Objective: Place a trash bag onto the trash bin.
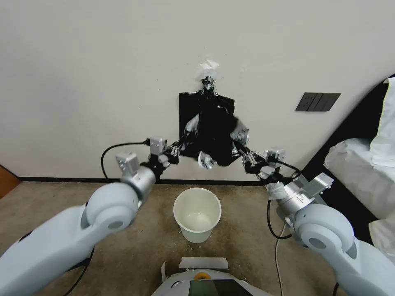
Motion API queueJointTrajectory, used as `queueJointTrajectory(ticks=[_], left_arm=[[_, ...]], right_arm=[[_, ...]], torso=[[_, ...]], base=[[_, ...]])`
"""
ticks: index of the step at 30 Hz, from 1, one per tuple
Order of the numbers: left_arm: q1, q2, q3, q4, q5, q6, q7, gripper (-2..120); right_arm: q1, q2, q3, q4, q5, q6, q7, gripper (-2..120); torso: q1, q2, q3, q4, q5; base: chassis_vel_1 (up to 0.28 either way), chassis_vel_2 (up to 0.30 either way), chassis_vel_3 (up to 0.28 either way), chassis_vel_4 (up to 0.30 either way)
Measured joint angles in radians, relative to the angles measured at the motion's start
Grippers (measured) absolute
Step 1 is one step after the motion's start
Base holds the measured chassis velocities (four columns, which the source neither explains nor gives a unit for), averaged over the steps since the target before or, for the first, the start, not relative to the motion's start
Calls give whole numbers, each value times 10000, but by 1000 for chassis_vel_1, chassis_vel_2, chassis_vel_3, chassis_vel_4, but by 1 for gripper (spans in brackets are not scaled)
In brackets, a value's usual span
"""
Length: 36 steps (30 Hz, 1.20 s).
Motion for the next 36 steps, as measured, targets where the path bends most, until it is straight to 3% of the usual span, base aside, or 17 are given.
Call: queueJointTrajectory(ticks=[10, 22, 31, 36], left_arm=[[344, -70, -64, 2, 174, -49, -41, 0], [1220, -56, -422, 26, 446, -104, -30, 0], [1501, -1145, 524, 371, 896, -98, -59, 0], [2605, -1822, 650, 1034, 1498, -90, -15, 0]], right_arm=[[-373, 118, 50, -13, 287, -30, -102, 0], [-566, 778, -931, -24, 282, -154, -35, 0], [-1293, 646, -148, -26, 261, -158, -91, 0], [-1976, 1516, -712, -30, -76, -219, -160, 0]], torso=[[0, 0, 1, -1, 0], [0, 1, 1, 1, 1], [1, 0, 1, -2, 0], [1, 0, 1, 1, 1]], base=[[0, 0, 0, 0], [0, 0, 0, 0], [0, 0, 0, 0], [0, 0, 0, 0]])
